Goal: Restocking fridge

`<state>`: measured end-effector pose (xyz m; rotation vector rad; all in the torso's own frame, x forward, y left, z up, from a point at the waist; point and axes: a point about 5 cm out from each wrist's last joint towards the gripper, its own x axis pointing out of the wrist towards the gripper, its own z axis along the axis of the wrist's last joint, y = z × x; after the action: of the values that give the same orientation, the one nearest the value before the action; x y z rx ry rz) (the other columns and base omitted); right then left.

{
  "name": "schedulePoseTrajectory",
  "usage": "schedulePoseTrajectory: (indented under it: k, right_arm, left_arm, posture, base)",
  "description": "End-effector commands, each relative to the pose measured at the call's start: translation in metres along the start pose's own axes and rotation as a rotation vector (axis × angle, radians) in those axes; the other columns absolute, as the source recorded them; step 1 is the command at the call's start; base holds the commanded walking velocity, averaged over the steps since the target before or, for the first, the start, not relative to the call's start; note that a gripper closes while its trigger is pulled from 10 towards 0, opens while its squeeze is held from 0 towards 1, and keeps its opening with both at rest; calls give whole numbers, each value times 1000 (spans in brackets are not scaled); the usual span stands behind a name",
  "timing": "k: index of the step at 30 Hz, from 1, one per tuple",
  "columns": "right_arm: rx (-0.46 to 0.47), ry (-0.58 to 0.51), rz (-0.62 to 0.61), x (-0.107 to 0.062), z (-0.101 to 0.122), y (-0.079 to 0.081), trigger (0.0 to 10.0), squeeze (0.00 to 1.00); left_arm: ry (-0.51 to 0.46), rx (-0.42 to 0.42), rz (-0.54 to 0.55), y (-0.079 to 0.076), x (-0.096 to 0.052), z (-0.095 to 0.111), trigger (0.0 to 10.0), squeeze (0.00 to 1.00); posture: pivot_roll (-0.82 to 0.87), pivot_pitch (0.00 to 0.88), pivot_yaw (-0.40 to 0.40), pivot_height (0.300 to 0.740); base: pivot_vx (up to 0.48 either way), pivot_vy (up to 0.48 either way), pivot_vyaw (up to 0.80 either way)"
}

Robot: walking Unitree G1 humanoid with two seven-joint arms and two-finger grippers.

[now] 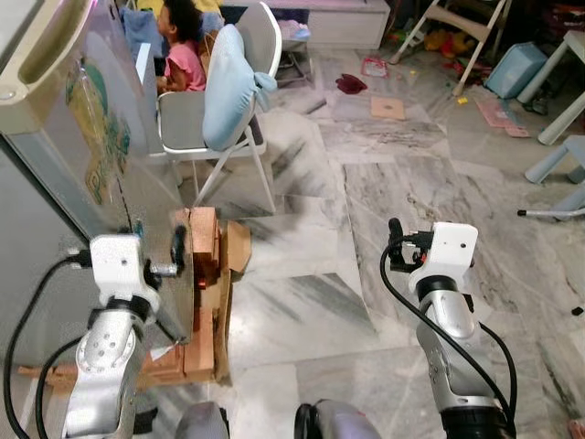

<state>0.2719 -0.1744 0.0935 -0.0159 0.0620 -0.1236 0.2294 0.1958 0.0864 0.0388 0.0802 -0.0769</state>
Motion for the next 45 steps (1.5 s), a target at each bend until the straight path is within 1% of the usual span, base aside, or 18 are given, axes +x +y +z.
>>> schedulePoseTrajectory:
  k: [1, 6, 9, 13, 20, 23, 25, 27, 29, 31, 32, 34, 35, 38, 39, 42, 44, 45]
  right_arm:
    - [-1, 12, 4, 0, -1, 1, 10000, 0]
    - [-3, 19, 10, 1, -2, 2, 10000, 0]
    - [-4, 20, 14, 1, -2, 3, 10000, 0]
    - [-3, 19, 13, 2, -2, 4, 10000, 0]
    - [-2, 18, 9, 2, -1, 4, 10000, 0]
    - [0, 16, 9, 2, -1, 5, 10000, 0]
    - [1, 16, 8, 3, -1, 5, 10000, 0]
    - [1, 15, 8, 3, 0, 5, 10000, 0]
    - [2, 8, -2, 1, 3, 3, 10000, 0]
    - [-4, 9, -19, -2, 5, 1, 10000, 0]
    - [-6, 22, -57, -8, 4, -4, 10000, 0]
    - [6, 49, -124, -17, 1, -13, 10000, 0]
    - [12, 56, -135, -20, 1, -15, 10000, 0]
    - [7, 59, -149, -28, -3, -19, 10000, 0]
    - [7, 59, -149, -28, -3, -19, 10000, 0]
    - [12, 67, -178, -29, -5, -22, 10000, 0]
    - [8, 64, -174, -28, -5, -21, 10000, 0]
    - [8, 64, -174, -28, -5, -21, 10000, 0]
  left_arm:
    - [-7, 29, -6, 3, -2, 3, 10000, 0]
    - [1, 57, 70, 16, -5, 2, 10000, 0]
    - [-14, 108, 160, 27, 0, 6, 10000, 0]
    - [-26, 73, 216, 36, 13, 12, 10000, 0]
    - [-70, 74, 168, 33, 29, 23, 10000, 0]
    - [-109, 76, 137, 27, 42, 33, 10000, 0]
    - [-115, 80, 127, 25, 44, 34, 10000, 0]
    - [-131, 77, 81, 18, 47, 39, 10000, 0]
    - [-214, 134, -153, -22, 59, 58, 10000, 0]
    - [-256, 177, -296, -50, 63, 67, 10000, 0]
    - [-284, 181, -417, -79, 67, 73, 10000, 0]
    - [-311, 161, -572, -117, 68, 82, 10000, 0]
    - [-321, 161, -609, -126, 67, 84, 10000, 0]
    - [-326, 119, -693, -146, 63, 87, 10000, 0]
    - [-326, 119, -693, -146, 63, 87, 10000, 0]
    - [-293, 110, -640, -140, 65, 77, 10000, 0]
    - [-258, 120, -580, -124, 68, 68, 10000, 0]
    - [-258, 120, -580, -124, 68, 68, 10000, 0]
  posture:
    - [21, 132, -68, 740]
    - [25, 134, -70, 740]
    - [31, 138, -74, 740]
    - [26, 138, -73, 740]
    - [24, 136, -71, 740]
    - [28, 131, -72, 740]
    - [28, 131, -72, 740]
    - [29, 130, -73, 740]
    - [45, 127, -79, 740]
    - [46, 126, -79, 740]
    - [44, 119, -78, 740]
    - [28, 112, -70, 740]
    - [17, 109, -65, 740]
    - [-4, 105, -48, 740]
    - [-4, 105, -48, 740]
    - [-3, 104, -43, 740]
    - [-1, 105, -43, 740]
    - [-1, 105, -43, 740]
  base:
    - [0, 0, 0]
    - [0, 0, 0]
    - [0, 0, 0]
    - [0, 0, 0]
    - [0, 0, 0]
    - [0, 0, 0]
    - [0, 0, 0]
    - [0, 0, 0]
    - [0, 0, 0]
    - [0, 0, 0]
    - [0, 0, 0]
    - [0, 0, 0]
    - [0, 0, 0]
    - [0, 0, 0]
    - [0, 0, 0]
    - [0, 0, 0]
    - [0, 0, 0]
    - [0, 0, 0]
